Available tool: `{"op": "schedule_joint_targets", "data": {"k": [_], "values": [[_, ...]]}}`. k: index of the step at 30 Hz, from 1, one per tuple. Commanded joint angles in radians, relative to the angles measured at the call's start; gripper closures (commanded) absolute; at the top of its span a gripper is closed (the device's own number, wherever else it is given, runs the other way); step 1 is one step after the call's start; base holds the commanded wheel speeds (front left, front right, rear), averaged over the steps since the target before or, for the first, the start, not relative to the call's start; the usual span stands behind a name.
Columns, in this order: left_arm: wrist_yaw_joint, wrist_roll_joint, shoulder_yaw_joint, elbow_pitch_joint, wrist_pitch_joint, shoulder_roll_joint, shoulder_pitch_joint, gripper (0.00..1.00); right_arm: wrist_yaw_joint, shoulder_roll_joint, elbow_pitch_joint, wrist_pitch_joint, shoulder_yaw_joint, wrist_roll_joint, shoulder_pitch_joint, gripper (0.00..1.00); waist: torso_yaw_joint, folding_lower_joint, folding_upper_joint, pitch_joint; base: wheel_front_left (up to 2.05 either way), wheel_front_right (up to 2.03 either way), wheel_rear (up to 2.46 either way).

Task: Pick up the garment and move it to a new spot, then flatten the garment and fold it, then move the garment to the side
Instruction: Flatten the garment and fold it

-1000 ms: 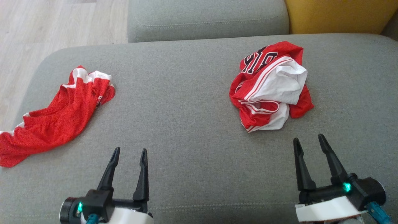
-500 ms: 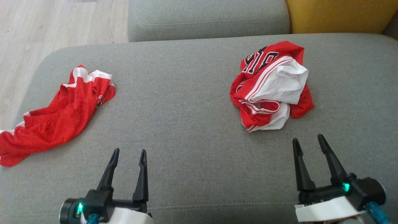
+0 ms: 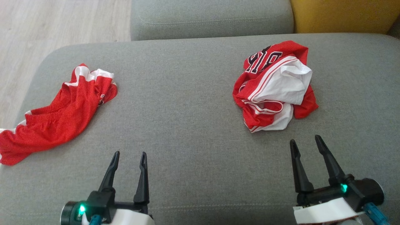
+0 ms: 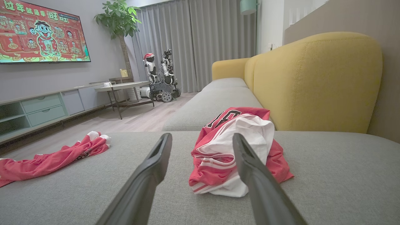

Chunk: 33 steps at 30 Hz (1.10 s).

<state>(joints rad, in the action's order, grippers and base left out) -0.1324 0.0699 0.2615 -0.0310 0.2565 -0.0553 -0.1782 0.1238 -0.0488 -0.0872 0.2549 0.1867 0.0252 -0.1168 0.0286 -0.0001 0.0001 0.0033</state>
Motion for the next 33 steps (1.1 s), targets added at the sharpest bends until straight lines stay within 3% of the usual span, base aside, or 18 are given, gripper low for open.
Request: {"op": "schedule_joint_targets", "data": {"k": [1,4,9,16,22,27,33], "values": [[-0.005,-0.012,-0.024,-0.030,0.005,0.005,0.052,0.00,0.007,-0.001,0.037,0.007,0.028,-0.008,0.033,0.00,-0.002,0.0001,-0.0001,0.003,0.00,0.00,0.00],[0.003,-0.003,-0.019,-0.021,0.005,0.005,0.056,0.00,0.007,-0.001,0.038,0.007,0.026,-0.007,0.036,0.00,-0.007,0.0001,-0.0001,0.010,0.00,0.00,0.00],[0.075,-0.006,0.029,0.040,0.005,0.005,0.118,0.00,0.007,-0.001,0.045,0.007,-0.038,-0.013,0.055,0.00,-0.034,0.0001,-0.0001,0.054,0.00,0.00,0.00],[0.170,-0.011,0.155,0.141,0.005,0.005,0.352,0.00,0.007,-0.001,0.120,0.007,-0.107,-0.036,0.133,0.00,-0.106,0.0001,-0.0001,0.182,0.00,0.00,0.00],[0.218,-0.004,0.291,0.343,0.005,0.005,0.567,0.00,0.007,-0.001,0.151,0.007,-0.096,-0.016,0.183,0.00,-0.177,0.0001,-0.0001,0.265,0.00,0.00,0.00],[0.217,0.041,0.387,0.479,0.005,0.005,0.717,0.00,0.007,-0.001,0.154,0.007,-0.085,0.013,0.205,0.00,-0.231,0.0001,-0.0001,0.311,0.00,0.00,0.00],[0.143,0.100,0.465,0.624,-0.021,0.005,0.856,0.00,0.007,-0.001,0.155,0.007,-0.073,0.047,0.227,0.00,-0.293,0.0001,-0.0001,0.349,0.00,0.00,0.00]]}}
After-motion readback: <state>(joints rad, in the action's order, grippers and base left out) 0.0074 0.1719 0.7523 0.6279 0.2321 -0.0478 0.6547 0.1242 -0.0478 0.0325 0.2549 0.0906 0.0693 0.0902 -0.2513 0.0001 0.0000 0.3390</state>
